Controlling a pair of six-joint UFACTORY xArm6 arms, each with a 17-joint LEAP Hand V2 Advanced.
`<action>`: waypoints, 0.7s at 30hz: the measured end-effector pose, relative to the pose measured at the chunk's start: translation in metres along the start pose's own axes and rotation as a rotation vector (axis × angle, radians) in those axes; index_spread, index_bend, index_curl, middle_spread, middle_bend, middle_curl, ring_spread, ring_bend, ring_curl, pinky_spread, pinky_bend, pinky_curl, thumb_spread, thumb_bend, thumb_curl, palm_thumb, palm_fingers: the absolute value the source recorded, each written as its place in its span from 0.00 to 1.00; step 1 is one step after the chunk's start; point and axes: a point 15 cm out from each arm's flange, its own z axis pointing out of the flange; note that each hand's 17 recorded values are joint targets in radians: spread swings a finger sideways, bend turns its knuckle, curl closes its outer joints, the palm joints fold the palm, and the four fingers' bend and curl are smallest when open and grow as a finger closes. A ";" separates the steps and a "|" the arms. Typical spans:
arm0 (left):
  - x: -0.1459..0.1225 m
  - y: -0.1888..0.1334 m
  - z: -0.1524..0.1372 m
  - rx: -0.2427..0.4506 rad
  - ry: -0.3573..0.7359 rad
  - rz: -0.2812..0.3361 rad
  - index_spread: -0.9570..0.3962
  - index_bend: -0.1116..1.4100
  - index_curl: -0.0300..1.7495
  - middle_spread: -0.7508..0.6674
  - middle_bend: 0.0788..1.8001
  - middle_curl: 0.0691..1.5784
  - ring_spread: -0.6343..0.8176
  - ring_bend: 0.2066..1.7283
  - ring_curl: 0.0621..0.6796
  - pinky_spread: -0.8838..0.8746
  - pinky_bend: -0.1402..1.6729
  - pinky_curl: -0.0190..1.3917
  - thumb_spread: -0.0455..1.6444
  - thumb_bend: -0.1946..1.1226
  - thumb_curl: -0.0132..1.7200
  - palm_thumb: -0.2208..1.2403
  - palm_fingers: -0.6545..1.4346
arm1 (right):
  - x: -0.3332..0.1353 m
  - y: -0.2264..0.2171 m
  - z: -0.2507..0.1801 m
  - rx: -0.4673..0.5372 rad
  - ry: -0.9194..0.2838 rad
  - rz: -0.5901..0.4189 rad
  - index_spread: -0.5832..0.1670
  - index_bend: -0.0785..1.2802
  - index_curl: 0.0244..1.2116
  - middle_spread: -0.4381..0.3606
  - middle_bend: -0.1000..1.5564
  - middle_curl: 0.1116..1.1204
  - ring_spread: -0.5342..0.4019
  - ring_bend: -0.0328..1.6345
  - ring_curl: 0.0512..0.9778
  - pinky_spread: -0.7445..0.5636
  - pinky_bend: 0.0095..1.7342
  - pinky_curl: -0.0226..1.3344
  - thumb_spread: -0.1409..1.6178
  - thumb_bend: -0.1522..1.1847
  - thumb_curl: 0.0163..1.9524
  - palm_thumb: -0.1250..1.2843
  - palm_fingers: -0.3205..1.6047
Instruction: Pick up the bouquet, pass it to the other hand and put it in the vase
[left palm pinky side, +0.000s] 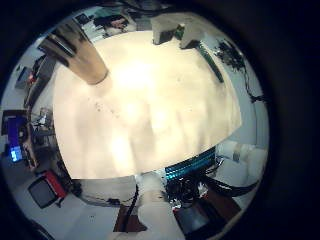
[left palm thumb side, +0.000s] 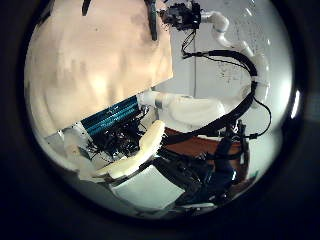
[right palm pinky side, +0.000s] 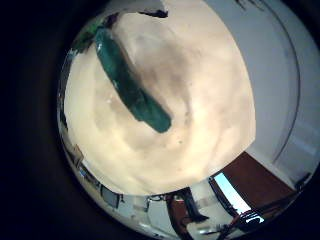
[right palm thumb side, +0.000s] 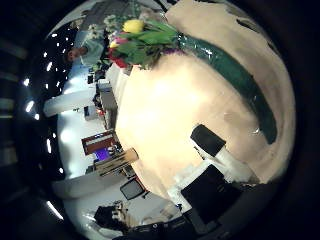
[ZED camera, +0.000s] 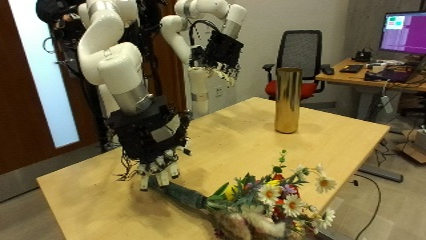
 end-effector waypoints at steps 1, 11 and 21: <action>0.000 0.000 -0.001 0.003 0.001 -0.002 0.89 0.18 0.20 0.87 0.07 0.16 0.85 0.19 0.19 0.83 0.19 0.23 0.55 0.12 0.19 0.39 0.39 | 0.003 0.000 0.002 -0.003 0.004 0.003 0.77 0.16 0.18 0.78 0.34 0.26 0.70 0.48 0.20 0.86 0.34 0.22 0.65 0.10 0.22 0.64 0.24; 0.001 0.000 0.001 -0.003 0.000 0.001 0.89 0.18 0.19 0.88 0.07 0.16 0.85 0.19 0.19 0.83 0.19 0.23 0.55 0.12 0.19 0.39 0.39 | 0.028 -0.001 0.025 -0.050 0.021 0.047 0.77 0.17 0.19 0.77 0.35 0.26 0.67 0.49 0.21 0.83 0.34 0.21 0.64 0.10 0.23 0.65 0.24; -0.002 0.001 0.001 -0.001 0.004 -0.013 0.89 0.18 0.20 0.88 0.07 0.16 0.85 0.19 0.19 0.83 0.19 0.23 0.55 0.12 0.19 0.40 0.40 | 0.050 -0.007 0.042 -0.085 0.028 0.092 0.76 0.17 0.19 0.76 0.36 0.27 0.64 0.50 0.22 0.81 0.34 0.21 0.64 0.10 0.24 0.66 0.24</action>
